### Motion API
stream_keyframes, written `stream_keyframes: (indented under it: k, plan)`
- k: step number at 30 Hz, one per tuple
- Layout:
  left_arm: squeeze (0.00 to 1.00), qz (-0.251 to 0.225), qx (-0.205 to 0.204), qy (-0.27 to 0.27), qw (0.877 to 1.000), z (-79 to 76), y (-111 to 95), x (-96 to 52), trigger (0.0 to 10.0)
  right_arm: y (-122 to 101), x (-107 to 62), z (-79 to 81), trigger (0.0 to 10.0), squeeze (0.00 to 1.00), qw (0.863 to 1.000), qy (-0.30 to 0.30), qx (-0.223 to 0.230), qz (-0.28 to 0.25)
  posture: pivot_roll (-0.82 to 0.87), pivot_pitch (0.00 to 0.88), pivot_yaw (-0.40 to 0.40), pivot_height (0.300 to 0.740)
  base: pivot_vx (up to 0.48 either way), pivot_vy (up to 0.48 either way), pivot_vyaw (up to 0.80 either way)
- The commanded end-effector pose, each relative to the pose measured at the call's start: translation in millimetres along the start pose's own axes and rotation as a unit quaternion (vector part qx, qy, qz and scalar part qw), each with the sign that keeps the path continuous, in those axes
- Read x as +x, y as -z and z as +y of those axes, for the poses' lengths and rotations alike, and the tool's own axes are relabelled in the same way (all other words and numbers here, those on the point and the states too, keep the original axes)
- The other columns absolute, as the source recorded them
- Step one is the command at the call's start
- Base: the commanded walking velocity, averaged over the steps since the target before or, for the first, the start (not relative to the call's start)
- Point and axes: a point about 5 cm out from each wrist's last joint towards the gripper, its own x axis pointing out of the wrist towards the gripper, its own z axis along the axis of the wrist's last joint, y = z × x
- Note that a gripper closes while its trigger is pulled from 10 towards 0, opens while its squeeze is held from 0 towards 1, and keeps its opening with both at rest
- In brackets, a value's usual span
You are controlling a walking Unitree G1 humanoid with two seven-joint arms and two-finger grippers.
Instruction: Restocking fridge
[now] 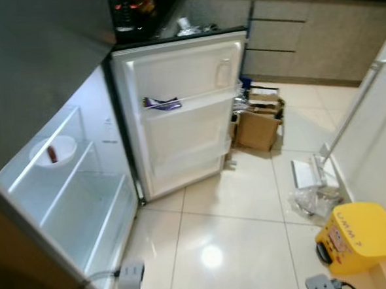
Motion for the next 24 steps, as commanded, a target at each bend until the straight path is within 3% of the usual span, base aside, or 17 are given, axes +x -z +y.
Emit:
stream_keyframes:
  k: [1, 10, 18, 24]
  plan:
    - [0.00, -0.005, 0.010, 0.003, 1.000, -2.5, -5.8, 1.9, 10.0, 8.4, -1.9, -3.0, 10.0, 0.00, 1.000, 0.004, 0.003, 0.015, -0.07, 0.054, 0.004, 0.740, 0.000, 0.000, -0.80]
    - [0.00, -0.006, 0.016, 0.006, 1.000, -3.8, -7.0, 2.5, 10.0, 5.7, -1.5, -4.4, 10.0, 0.00, 1.000, 0.006, -0.006, 0.008, -0.07, 0.043, 0.008, 0.740, 0.000, 0.000, -0.80]
    - [0.00, -0.001, 0.022, 0.013, 1.000, -7.0, -6.8, 3.6, 10.0, 3.1, -1.1, -4.3, 10.0, 0.00, 1.000, 0.006, -0.013, 0.001, -0.07, 0.046, 0.006, 0.740, 0.000, 0.000, 0.00]
    - [0.00, 0.006, 0.025, 0.011, 1.000, -8.2, -3.6, 3.7, 10.0, 2.2, -0.9, -3.3, 10.0, 0.00, 1.000, 0.005, -0.014, -0.002, -0.07, 0.045, 0.005, 0.740, 0.000, -0.446, 0.00]
